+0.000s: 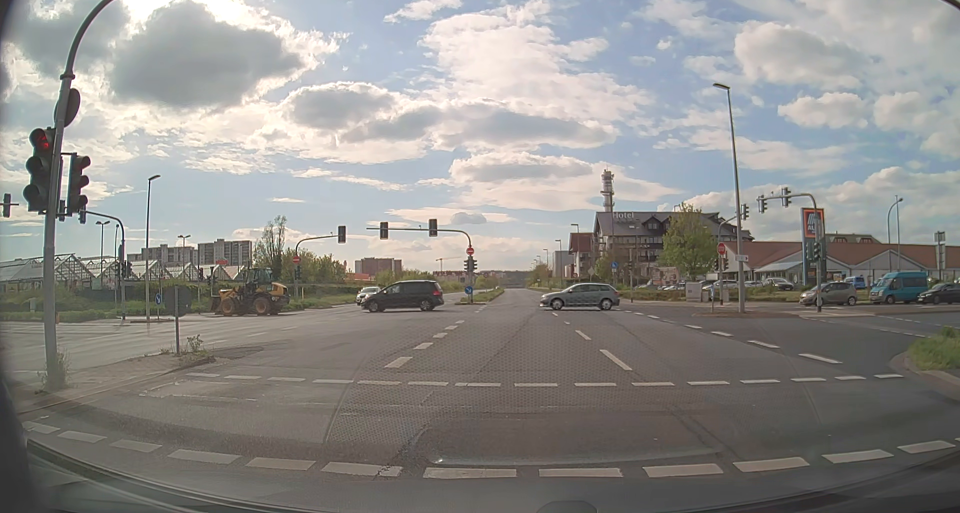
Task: Follow the waypoints while adhering to traffic rules and regulations
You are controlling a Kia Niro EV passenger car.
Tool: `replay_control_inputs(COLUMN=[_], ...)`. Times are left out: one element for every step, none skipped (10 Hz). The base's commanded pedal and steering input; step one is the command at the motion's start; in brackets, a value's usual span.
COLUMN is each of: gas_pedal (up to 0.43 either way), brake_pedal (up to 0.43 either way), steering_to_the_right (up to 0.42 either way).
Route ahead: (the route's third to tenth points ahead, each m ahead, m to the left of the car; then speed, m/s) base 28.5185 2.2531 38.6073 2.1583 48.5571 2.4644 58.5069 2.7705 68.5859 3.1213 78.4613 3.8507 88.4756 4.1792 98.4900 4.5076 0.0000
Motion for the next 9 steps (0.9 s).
replay_control_inputs(gas_pedal=[0.000, 0.000, 0.000, 0.000, 0.000, 0.000, 0.000, 0.000, 0.000], brake_pedal=[0.274, 0.274, 0.274, 0.268, 0.250, 0.146, 0.000, 0.000, 0.000], steering_to_the_right=[-0.003, -0.004, -0.004, -0.004, -0.004, -0.004, -0.004, -0.004, -0.004])
